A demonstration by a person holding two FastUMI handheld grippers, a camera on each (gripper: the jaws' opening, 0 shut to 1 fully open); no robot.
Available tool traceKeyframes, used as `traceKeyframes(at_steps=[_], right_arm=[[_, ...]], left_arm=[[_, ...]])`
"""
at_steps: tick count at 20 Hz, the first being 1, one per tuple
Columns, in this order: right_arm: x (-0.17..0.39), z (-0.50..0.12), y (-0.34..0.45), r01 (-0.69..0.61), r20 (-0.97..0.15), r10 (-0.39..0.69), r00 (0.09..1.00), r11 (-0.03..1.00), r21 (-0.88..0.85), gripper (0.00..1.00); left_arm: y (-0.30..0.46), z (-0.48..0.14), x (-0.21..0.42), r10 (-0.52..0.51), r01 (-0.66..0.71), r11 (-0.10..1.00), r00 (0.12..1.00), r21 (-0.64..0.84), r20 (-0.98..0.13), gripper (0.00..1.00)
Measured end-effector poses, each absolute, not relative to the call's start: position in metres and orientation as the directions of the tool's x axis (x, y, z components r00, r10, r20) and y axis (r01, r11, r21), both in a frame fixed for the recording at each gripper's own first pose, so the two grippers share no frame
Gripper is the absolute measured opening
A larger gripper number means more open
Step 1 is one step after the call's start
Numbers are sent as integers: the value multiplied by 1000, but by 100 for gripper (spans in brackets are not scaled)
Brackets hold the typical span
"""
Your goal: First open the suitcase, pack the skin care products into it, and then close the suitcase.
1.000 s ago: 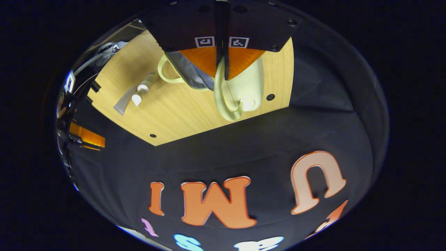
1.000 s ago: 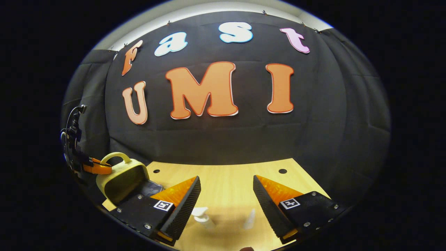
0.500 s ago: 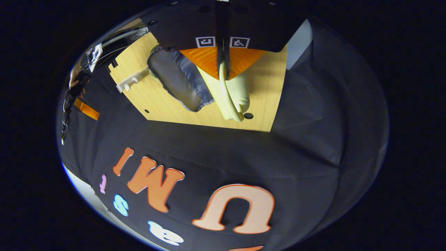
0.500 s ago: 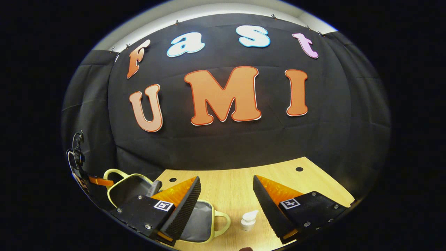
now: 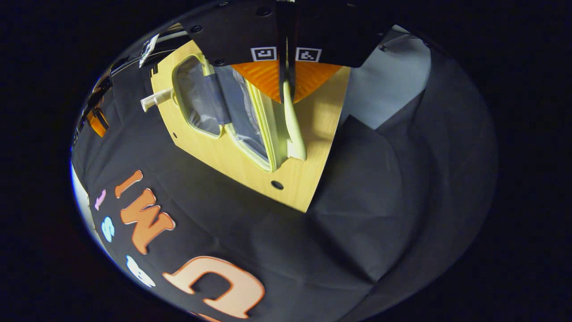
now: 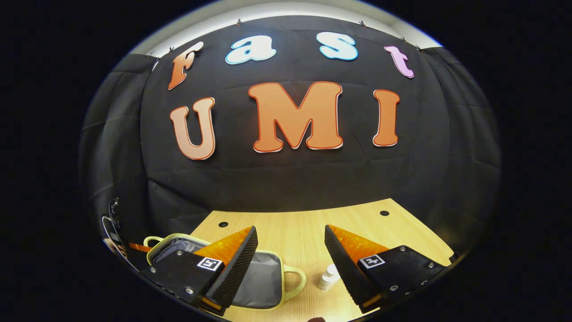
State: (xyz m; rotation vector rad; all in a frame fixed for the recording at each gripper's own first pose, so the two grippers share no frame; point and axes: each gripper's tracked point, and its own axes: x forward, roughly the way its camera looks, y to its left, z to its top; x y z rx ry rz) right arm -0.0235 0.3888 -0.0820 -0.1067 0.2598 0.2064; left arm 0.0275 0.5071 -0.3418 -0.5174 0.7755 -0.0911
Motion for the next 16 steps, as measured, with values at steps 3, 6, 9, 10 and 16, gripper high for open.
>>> traceKeyframes(at_steps=[3, 6, 9, 10, 16], right_arm=[[-29, -93, 378, -202, -292, 172, 941, 976, -77, 95], [-33, -99, 362, -174, -301, 139, 943, 980, -95, 96], [-35, -102, 344, -145, -306, 108, 946, 984, -102, 96], [-35, -101, 340, -140, -302, 102, 948, 985, -105, 96], [-29, -101, 308, -128, -297, 93, 950, 987, -100, 96]], left_arm=[[516, -378, 26, -252, -158, 868, 677, -470, -692, 2], [526, -402, 25, -197, -180, 899, 648, -399, -736, 8], [534, -405, 23, -138, -195, 924, 630, -327, -765, 18], [539, -404, 25, -109, -196, 935, 634, -296, -765, 26], [555, -320, 47, 148, -215, 976, 752, -28, -643, 98]])
